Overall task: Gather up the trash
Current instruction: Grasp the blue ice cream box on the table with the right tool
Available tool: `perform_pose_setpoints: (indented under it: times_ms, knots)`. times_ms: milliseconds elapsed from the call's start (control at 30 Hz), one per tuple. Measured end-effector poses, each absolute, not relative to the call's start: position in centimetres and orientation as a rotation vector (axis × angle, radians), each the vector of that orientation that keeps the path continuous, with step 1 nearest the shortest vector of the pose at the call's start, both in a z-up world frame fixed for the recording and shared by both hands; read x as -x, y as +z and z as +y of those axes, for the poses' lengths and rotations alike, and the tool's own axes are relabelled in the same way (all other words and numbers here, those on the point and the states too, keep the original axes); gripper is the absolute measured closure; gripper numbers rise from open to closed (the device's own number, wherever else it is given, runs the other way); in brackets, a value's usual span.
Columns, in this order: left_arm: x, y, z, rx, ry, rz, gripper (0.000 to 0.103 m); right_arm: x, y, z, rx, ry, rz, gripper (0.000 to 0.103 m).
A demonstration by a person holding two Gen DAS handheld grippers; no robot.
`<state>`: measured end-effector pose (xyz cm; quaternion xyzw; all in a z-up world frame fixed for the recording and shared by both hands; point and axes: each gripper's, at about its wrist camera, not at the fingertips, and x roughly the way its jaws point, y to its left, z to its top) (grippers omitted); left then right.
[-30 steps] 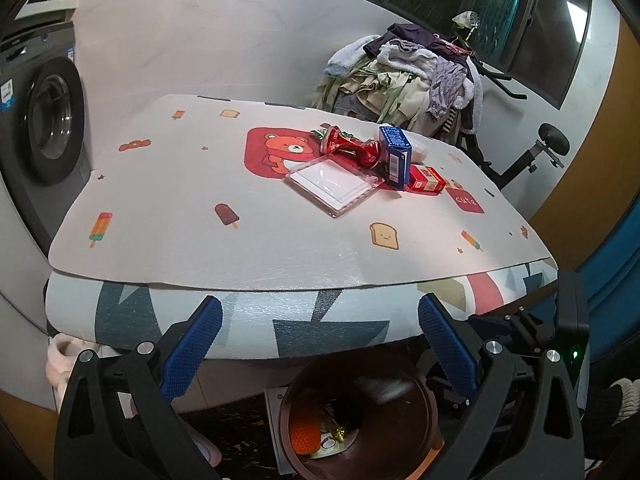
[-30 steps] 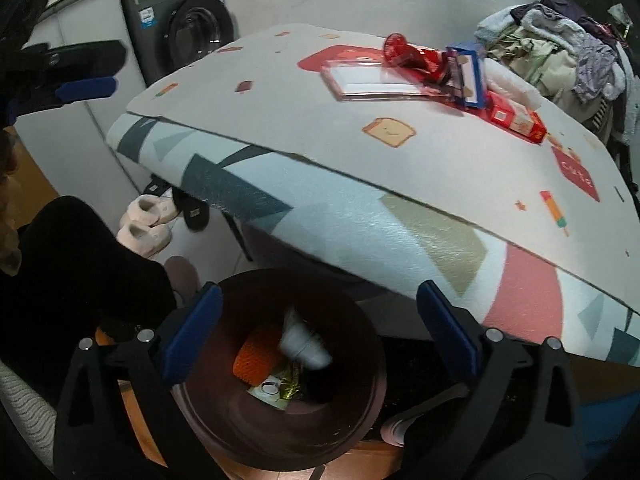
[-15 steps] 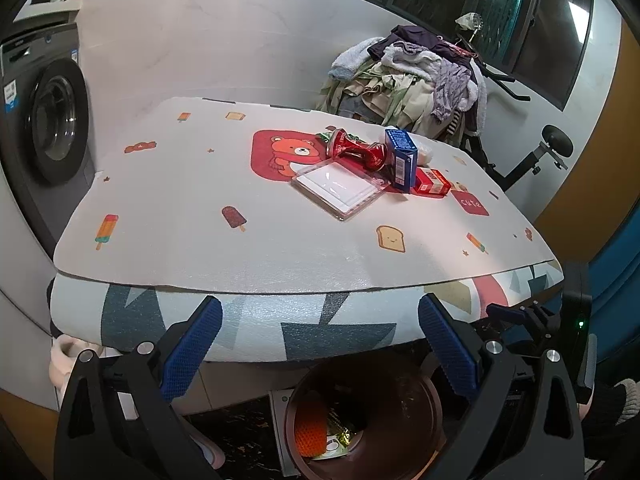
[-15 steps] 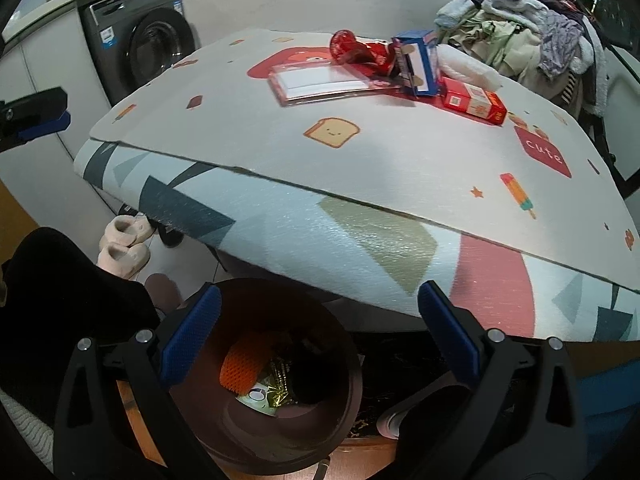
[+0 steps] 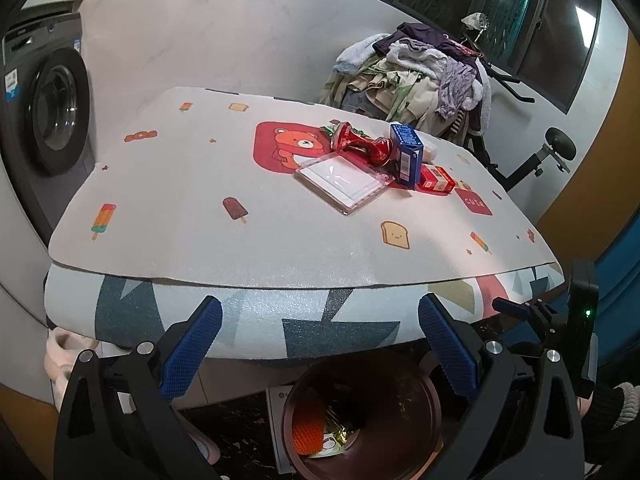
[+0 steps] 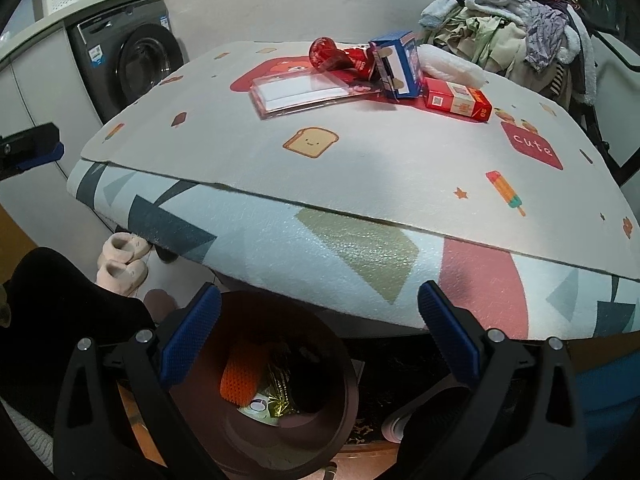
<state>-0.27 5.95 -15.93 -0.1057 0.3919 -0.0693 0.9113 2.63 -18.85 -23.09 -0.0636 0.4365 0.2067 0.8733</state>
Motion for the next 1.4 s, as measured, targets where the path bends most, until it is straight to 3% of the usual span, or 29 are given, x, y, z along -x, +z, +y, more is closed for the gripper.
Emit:
perform_pose_setpoints:
  times_ms: [433,667,833,1033,1100,1400]
  knots:
    - [-1.6,-17.3,6.8,0.235,-0.129,0.839,0.007,-7.0,-21.8,-20.4,0.120,0.376,0.877,0.006]
    - [-3.5,-17.9,8.1,0.253,-0.107,0.847,0.007,-14.2,-19.2,-19.9,0.069,0.372,0.870,0.006]
    - [-4.8,-18.1,8.8,0.272,-0.096,0.841,0.007,-22.3,-17.1,-19.8,-0.146,0.402,0.907,0.007]
    - [-5.4,-18.6,9.6,0.284,-0.085,0.847,0.007,-31.2,-16.4,-18.4,-0.288,0.362,0.949,0.020]
    - [-5.7,-18.9,9.9,0.295,-0.076,0.857,0.007,-32.9,-16.8,-17.7,-0.273,0.333,0.973,0.031]
    - [-6.9,-18.6,9.9,0.312,-0.087,0.834,0.007,-36.2,-20.1,-18.1,-0.337,0.207,1.086,0.039]
